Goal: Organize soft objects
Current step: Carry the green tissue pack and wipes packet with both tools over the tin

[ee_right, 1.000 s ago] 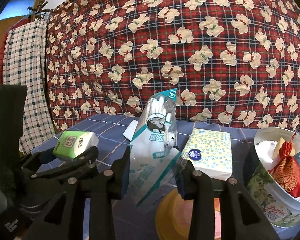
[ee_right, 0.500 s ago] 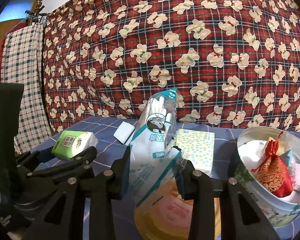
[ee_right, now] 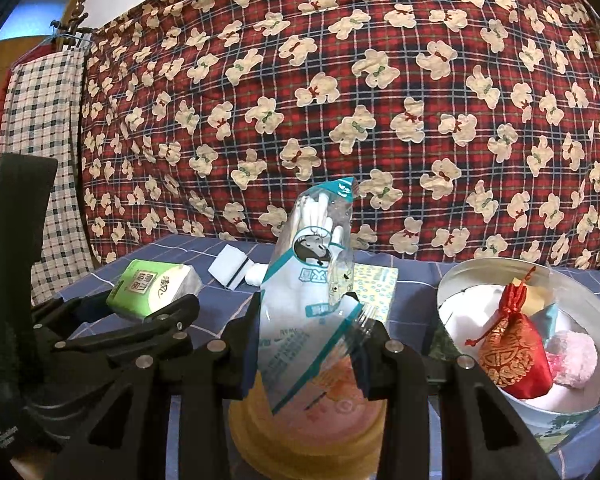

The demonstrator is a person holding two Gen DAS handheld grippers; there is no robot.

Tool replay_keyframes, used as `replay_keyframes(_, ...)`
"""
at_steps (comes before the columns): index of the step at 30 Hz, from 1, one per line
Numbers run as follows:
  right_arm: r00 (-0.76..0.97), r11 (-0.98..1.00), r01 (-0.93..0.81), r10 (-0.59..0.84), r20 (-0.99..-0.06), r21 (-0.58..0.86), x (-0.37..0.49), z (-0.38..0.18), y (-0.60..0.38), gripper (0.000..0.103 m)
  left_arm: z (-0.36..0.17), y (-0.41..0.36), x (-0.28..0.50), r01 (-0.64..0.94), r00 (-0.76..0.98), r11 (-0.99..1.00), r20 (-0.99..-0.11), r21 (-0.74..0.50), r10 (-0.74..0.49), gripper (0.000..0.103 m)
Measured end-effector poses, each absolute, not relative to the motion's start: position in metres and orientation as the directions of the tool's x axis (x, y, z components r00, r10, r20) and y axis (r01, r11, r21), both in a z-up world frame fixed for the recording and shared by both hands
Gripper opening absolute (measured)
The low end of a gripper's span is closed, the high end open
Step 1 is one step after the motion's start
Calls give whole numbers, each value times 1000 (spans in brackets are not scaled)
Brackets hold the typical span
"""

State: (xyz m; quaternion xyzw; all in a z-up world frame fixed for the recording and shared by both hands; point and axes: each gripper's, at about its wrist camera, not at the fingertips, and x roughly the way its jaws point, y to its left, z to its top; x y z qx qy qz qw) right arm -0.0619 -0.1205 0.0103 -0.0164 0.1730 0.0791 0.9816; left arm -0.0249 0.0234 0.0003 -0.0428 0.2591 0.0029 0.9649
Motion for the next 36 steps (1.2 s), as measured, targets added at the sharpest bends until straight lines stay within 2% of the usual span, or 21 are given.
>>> replay_keyframes(36,961,998,-52,41,-275,-33,-94,16,-201,41,7,-54,-39,101,863,993,-492,-57,-115,68)
